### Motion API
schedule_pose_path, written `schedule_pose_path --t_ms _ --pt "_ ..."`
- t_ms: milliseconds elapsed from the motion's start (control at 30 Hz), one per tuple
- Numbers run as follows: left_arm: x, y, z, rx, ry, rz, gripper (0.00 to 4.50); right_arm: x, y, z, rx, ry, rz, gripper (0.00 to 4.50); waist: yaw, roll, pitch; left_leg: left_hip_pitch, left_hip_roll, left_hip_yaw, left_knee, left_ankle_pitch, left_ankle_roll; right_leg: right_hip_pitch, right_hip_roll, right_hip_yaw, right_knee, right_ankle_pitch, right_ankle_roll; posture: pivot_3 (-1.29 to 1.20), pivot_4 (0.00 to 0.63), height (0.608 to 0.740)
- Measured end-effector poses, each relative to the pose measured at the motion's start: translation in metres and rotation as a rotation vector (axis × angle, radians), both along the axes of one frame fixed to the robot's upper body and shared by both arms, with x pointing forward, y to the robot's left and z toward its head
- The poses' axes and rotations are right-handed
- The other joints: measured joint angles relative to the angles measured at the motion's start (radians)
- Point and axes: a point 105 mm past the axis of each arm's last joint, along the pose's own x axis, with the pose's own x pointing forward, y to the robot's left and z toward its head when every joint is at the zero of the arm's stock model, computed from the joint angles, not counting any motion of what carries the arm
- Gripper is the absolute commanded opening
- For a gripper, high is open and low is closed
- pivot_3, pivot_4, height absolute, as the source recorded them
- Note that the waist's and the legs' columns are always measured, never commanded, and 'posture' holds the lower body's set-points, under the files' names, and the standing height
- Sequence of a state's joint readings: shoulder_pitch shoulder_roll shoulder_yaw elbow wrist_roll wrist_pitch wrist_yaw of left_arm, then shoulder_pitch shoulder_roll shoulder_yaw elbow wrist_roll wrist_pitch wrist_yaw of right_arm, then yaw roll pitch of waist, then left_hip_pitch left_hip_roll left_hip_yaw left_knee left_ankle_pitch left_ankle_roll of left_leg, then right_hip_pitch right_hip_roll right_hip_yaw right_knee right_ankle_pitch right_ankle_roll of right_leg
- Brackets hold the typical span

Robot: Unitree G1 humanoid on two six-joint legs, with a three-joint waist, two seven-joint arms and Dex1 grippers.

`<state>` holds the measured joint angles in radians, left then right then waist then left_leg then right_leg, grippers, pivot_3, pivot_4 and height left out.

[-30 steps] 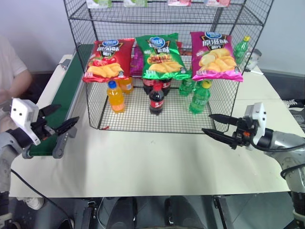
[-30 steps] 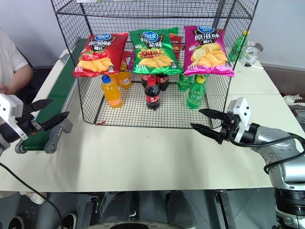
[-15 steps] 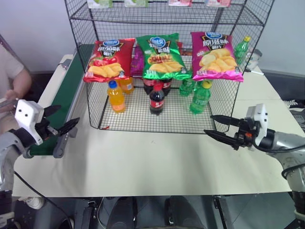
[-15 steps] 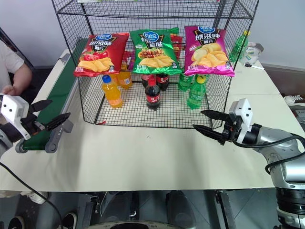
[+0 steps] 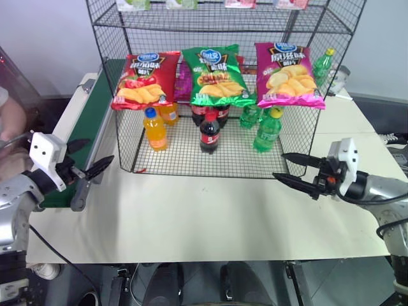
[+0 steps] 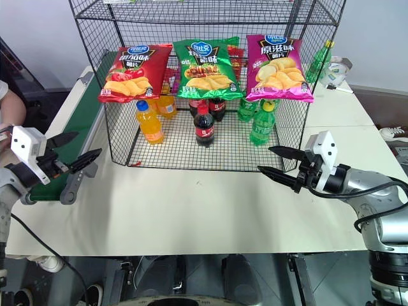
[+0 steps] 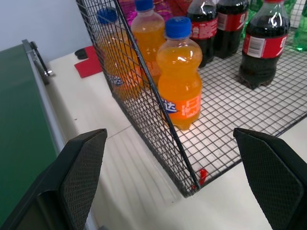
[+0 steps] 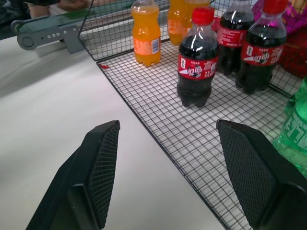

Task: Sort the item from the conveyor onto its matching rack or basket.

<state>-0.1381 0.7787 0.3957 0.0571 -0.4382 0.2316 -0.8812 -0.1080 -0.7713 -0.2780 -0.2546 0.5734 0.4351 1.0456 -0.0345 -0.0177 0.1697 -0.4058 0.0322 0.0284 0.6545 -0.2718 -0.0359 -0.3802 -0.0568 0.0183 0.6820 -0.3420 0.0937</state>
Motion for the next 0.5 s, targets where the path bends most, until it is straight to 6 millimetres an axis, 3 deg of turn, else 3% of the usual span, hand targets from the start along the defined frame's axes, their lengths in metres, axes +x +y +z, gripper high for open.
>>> schedule_pose_path --t_ms 500 --pt "0.0069 -0.0071 -0.0008 0.001 0.003 -0.025 4.5 -0.0022 -0.0015 0.0004 -0.009 0.026 -0.002 3.33 0.02 0.0 0.0 -0.002 0.0 0.0 0.006 -0.001 0.002 0.001 0.0 0.0 0.001 0.0 0.0 0.0 0.15 0.739"
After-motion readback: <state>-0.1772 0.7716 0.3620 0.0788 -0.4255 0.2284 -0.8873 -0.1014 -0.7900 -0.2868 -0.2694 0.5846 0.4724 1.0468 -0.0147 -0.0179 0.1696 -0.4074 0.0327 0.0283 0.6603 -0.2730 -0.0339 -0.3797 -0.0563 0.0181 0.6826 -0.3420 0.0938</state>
